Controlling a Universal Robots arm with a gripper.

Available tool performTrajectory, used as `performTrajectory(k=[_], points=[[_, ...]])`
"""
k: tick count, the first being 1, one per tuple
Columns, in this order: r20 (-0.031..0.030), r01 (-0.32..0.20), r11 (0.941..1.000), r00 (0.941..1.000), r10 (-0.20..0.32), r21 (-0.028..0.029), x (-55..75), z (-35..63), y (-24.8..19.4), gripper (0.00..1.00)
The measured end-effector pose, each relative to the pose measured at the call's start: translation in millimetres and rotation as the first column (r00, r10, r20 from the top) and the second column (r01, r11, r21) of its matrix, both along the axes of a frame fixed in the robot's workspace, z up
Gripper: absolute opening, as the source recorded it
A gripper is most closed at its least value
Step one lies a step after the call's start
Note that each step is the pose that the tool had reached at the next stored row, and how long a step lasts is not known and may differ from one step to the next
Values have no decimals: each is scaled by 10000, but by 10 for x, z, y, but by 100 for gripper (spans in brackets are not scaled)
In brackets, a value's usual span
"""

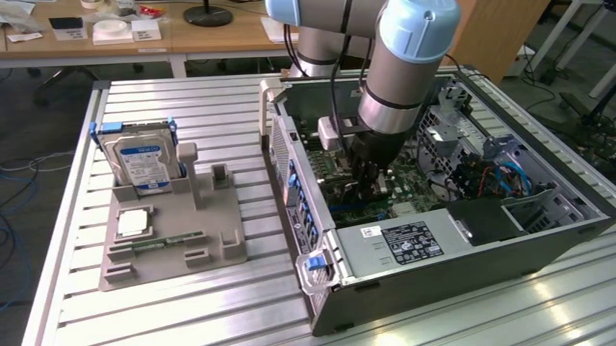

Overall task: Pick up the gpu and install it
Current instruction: 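Insert the gpu into the slot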

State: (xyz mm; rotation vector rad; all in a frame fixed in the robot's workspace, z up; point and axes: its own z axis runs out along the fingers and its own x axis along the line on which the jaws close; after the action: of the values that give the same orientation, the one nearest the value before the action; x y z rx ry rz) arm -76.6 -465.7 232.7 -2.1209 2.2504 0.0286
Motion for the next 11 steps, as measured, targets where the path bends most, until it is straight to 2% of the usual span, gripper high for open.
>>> performTrajectory(k=[9, 11], points=[[-91, -4, 10000, 10000, 4, -3, -2, -83, 2, 28], [-93, -3, 10000, 10000, 3, -1, -2, -93, 2, 28]])
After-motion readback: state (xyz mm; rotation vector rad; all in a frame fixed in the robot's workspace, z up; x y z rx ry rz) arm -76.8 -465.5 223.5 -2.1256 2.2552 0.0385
